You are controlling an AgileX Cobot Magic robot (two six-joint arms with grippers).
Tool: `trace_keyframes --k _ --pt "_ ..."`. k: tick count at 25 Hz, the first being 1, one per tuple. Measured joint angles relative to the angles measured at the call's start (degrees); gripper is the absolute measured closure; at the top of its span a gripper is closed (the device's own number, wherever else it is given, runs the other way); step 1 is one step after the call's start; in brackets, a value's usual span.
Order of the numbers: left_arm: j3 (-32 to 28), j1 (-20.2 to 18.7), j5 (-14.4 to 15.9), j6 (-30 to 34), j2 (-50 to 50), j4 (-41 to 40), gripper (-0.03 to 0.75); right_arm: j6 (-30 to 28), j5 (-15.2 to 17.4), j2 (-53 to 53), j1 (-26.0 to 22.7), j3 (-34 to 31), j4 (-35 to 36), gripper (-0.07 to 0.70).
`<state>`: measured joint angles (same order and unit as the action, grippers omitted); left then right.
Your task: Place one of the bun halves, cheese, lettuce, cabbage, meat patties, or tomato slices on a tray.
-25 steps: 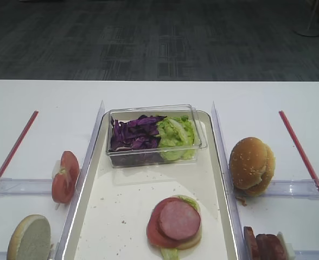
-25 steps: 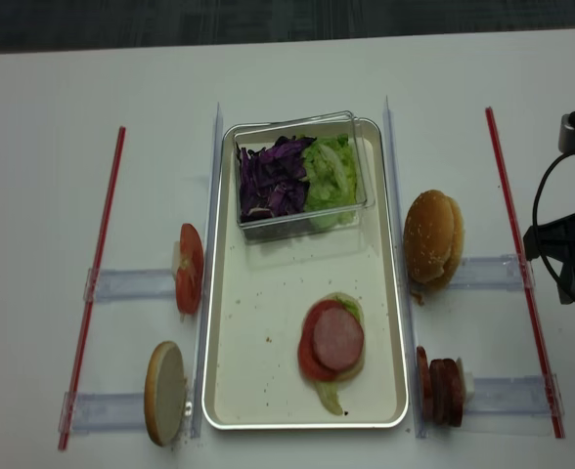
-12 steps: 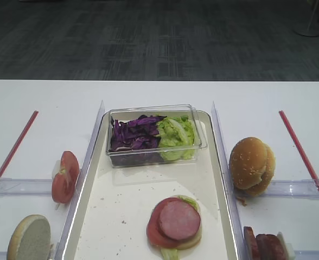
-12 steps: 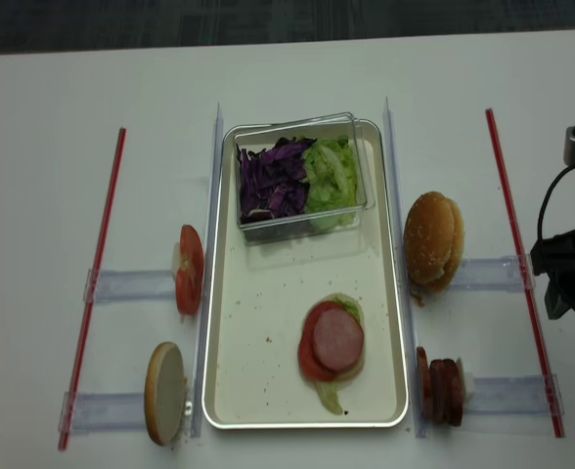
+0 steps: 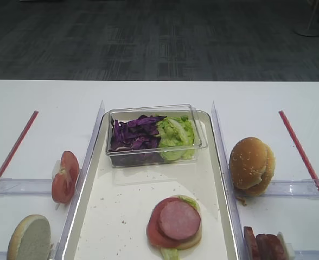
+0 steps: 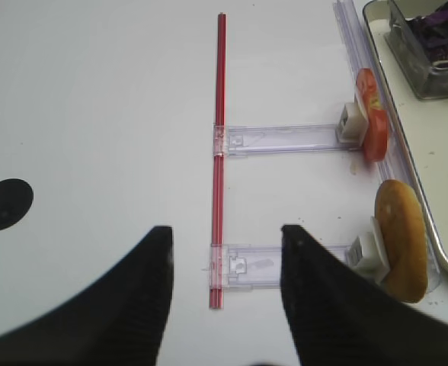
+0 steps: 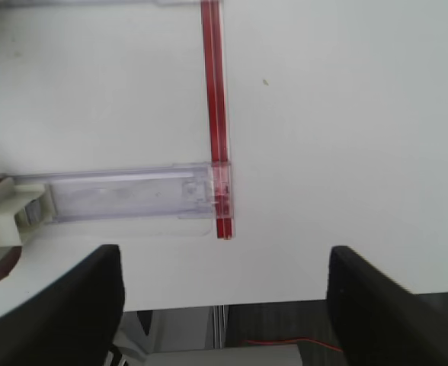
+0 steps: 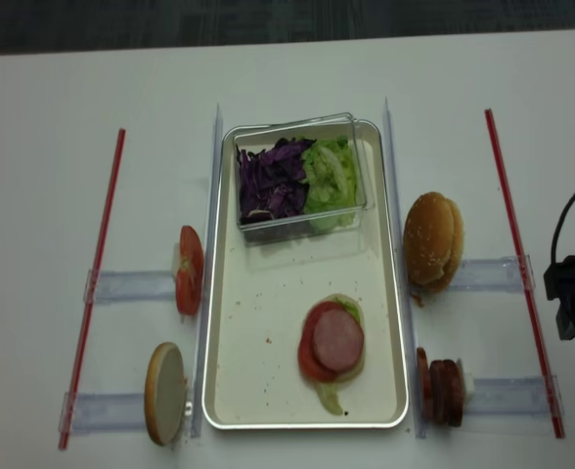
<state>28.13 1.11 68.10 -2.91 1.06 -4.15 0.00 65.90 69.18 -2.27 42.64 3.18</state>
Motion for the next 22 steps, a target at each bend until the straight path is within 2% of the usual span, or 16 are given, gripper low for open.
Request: trace_keyframes --k 5,12,22 --pt "0.00 0.00 0.00 0.00 0.00 0.00 0.413 0.00 0.53 -4.24 0.00 -1.51 0.00 0.057" --pt "0.00 0.00 0.00 0.00 0.00 0.00 0.413 0.52 2.07 -10.22 0.00 -4.22 -0.30 -0.023" --pt "0.00 0.00 0.00 0.00 0.00 0.00 0.413 0.86 4.39 -20.83 0.00 -6.21 -1.72 -0.036"
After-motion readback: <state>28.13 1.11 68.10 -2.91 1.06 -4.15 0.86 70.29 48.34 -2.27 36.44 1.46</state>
